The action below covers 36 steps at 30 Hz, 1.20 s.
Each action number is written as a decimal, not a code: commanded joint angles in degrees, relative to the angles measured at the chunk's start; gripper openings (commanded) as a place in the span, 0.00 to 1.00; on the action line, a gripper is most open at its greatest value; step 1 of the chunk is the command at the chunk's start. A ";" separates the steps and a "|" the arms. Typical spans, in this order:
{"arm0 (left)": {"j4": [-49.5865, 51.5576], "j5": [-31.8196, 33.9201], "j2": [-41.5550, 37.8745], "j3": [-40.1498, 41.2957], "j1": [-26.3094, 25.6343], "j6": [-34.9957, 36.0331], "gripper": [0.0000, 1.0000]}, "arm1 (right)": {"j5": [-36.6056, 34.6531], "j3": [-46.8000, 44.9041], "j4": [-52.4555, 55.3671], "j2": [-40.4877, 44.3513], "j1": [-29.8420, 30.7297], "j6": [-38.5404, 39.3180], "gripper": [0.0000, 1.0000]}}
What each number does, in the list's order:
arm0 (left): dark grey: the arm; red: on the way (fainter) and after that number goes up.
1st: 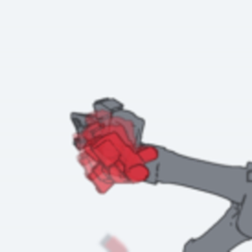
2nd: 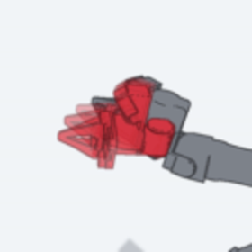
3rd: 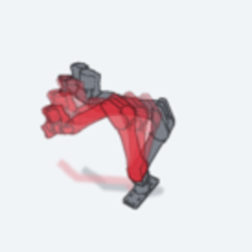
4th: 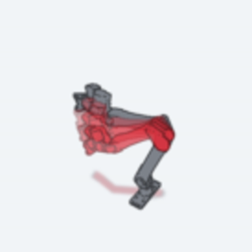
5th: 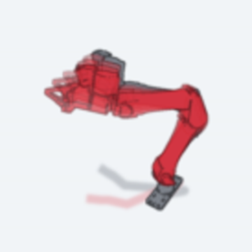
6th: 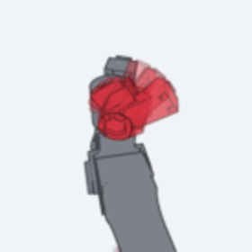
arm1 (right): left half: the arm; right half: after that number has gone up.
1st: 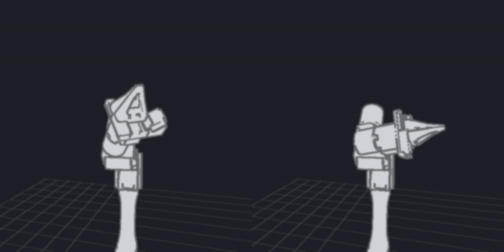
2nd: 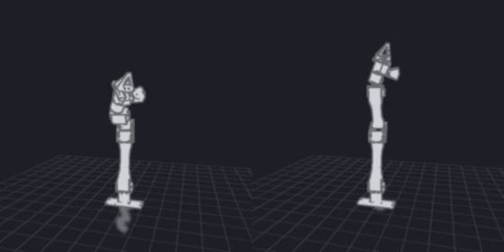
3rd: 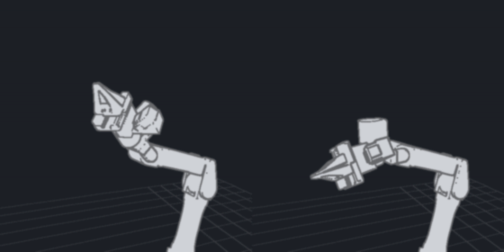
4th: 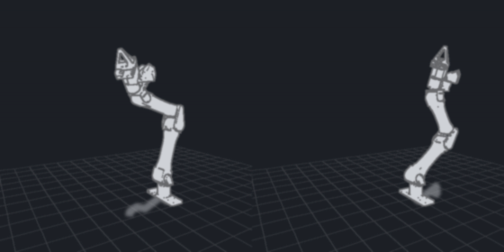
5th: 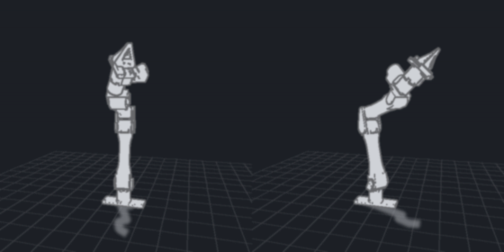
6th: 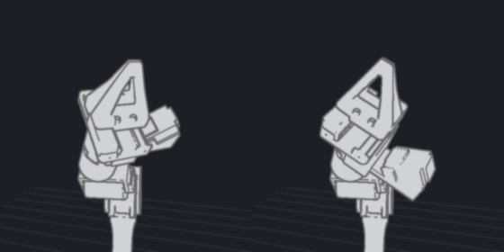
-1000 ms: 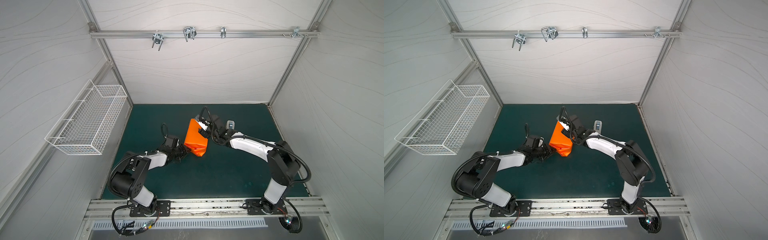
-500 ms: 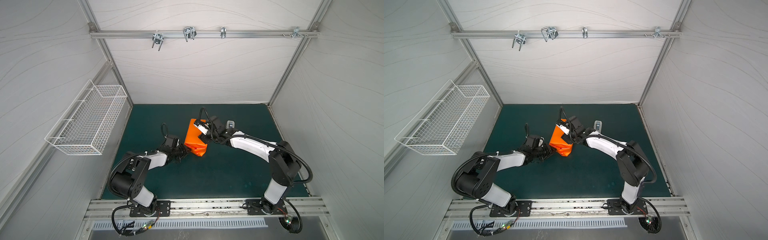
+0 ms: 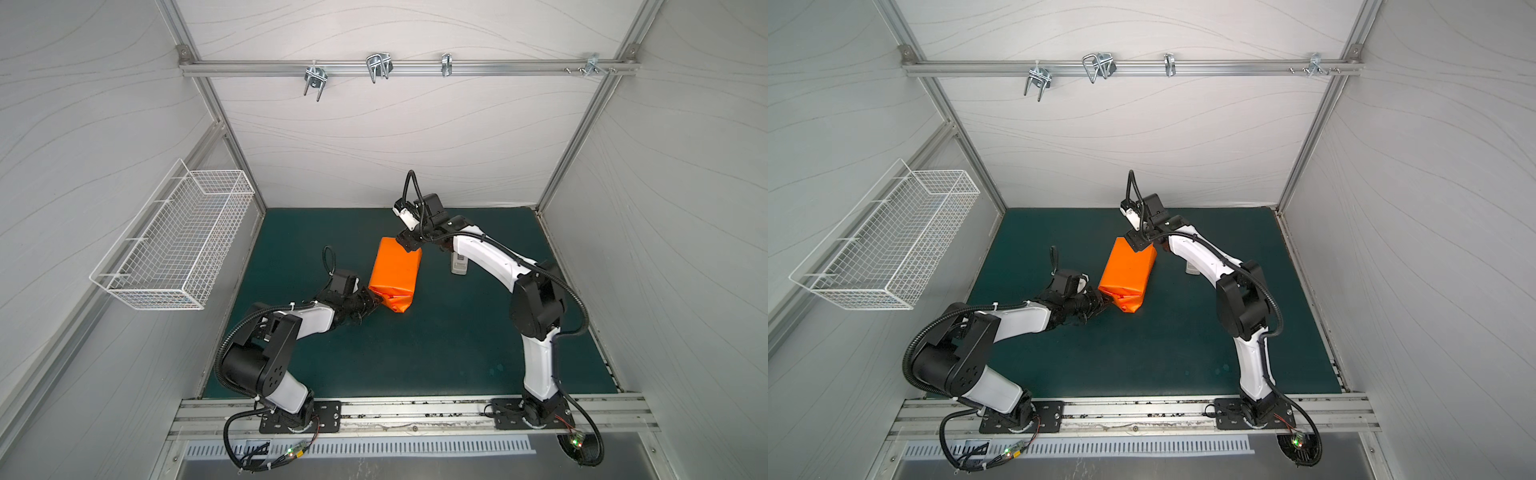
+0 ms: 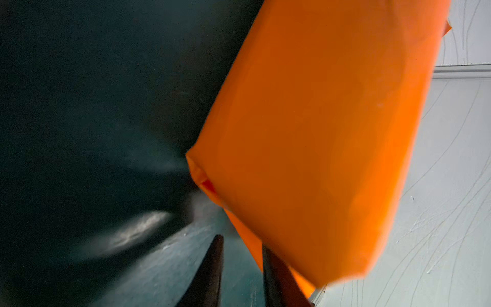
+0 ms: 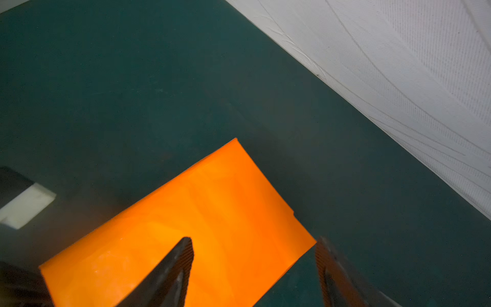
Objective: Wrap a gift box in wrapping paper
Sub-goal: Rotate the gift box at the center of the table.
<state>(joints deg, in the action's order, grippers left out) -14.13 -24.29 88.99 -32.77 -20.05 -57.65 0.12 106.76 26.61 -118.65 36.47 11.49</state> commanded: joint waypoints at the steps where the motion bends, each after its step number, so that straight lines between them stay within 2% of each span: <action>1: -2.83 -0.40 0.76 -2.37 -0.14 -0.36 0.28 | 5.26 2.03 7.90 -3.80 0.42 -3.70 0.75; 11: -3.17 -0.55 1.71 -2.60 -0.12 -0.62 0.28 | 9.61 2.07 7.08 -8.08 0.28 -6.63 0.73; 16: -3.38 -0.49 1.27 -2.06 0.10 -0.69 0.28 | 13.41 -0.71 5.90 -7.17 -0.09 -7.60 0.70; 19: -4.05 -0.74 1.10 -1.36 0.45 -0.96 0.28 | 13.16 -2.31 4.58 -6.60 -0.17 -7.68 0.70; 22: -4.50 -0.91 1.14 -1.15 0.74 -1.15 0.28 | 13.03 -0.46 5.79 -7.82 -0.61 -7.46 0.72; 26: -4.49 -0.83 1.13 -1.20 0.85 -1.22 0.28 | 16.34 1.25 8.33 -9.30 -0.83 -8.39 0.71; 36: -6.06 -1.41 1.56 -0.36 1.16 -1.94 0.27 | 22.93 -9.76 4.49 -3.94 -0.78 -14.71 0.59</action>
<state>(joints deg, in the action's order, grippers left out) -16.14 -24.93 89.80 -33.10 -19.18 -58.83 19.16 100.86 27.81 -124.84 35.35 -0.75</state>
